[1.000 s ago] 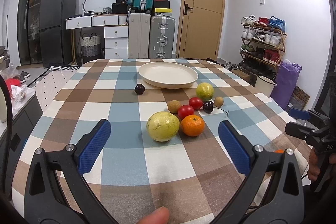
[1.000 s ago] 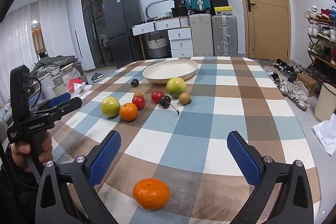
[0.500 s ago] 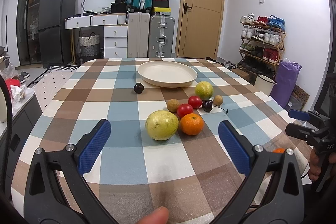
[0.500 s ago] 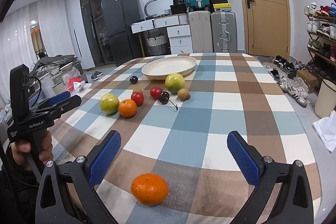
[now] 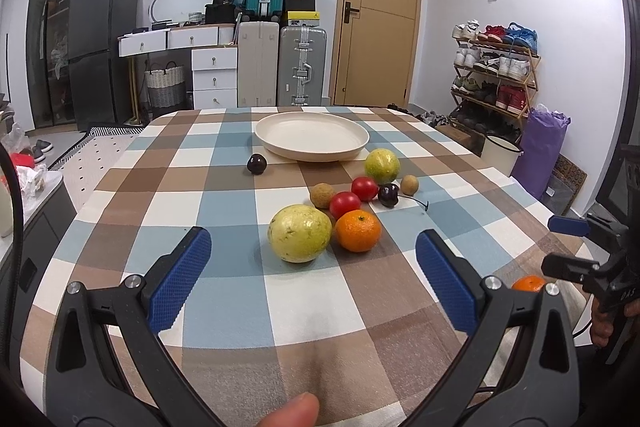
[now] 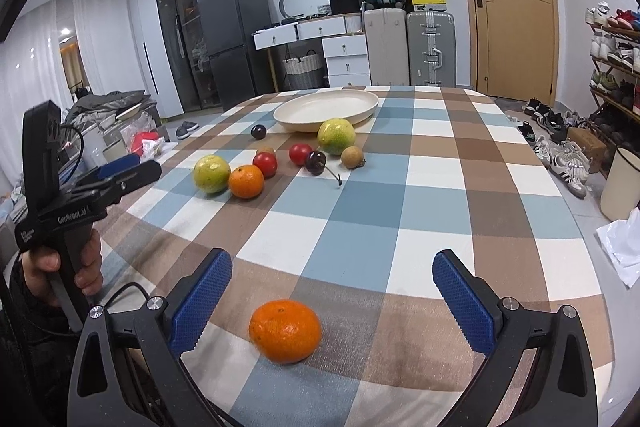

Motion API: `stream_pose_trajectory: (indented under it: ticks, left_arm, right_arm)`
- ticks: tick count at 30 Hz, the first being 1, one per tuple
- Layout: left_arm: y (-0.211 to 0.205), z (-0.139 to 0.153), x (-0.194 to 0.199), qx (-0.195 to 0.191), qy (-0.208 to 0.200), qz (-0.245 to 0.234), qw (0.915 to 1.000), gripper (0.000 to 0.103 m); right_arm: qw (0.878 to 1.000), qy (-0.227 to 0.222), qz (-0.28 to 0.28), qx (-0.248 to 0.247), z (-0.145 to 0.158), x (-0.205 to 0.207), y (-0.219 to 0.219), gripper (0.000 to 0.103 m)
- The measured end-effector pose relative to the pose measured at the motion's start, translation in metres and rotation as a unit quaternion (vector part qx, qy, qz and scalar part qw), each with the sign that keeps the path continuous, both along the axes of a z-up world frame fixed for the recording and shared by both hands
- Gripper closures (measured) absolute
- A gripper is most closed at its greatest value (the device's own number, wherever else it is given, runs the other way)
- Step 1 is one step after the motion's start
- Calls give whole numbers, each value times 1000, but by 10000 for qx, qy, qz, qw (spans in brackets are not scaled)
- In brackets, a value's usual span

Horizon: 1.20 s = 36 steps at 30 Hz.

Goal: Organize fruits
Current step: 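Move the right gripper onto the tangerine and close it, then lift the tangerine with the right gripper while the left gripper grasps the yellow guava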

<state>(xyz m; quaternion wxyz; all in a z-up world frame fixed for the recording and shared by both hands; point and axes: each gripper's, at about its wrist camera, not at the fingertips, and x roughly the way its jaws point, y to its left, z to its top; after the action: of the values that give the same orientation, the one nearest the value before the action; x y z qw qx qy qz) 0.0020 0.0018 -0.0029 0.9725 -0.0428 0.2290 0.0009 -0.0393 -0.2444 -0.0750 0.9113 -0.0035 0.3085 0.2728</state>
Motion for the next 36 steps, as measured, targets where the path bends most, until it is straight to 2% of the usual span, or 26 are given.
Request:
stream_pose_trajectory:
  ticks: [11, 14, 18, 24, 36]
  left_arm:
    - [-4, -4, 1, 3, 39, -45, 10000, 1]
    - [-5, -6, 1, 1, 66, -54, 10000, 1]
    - [-6, -7, 2, -2, 104, -53, 9999, 1]
    - [-3, -9, 5, -28, 231, -53, 9997, 1]
    - [-1, -10, 13, 9, 393, -116, 9992, 1]
  right_arm:
    - [9993, 194, 224, -225, -14, -14, 7, 2]
    - [9990, 221, 297, -270, -17, -17, 10, 12]
    - [9981, 300, 440, -323, -22, -17, 15, 33]
    - [9968, 360, 582, -407, -26, -18, 22, 58]
    - [9981, 299, 424, -333, -14, -5, 23, 61]
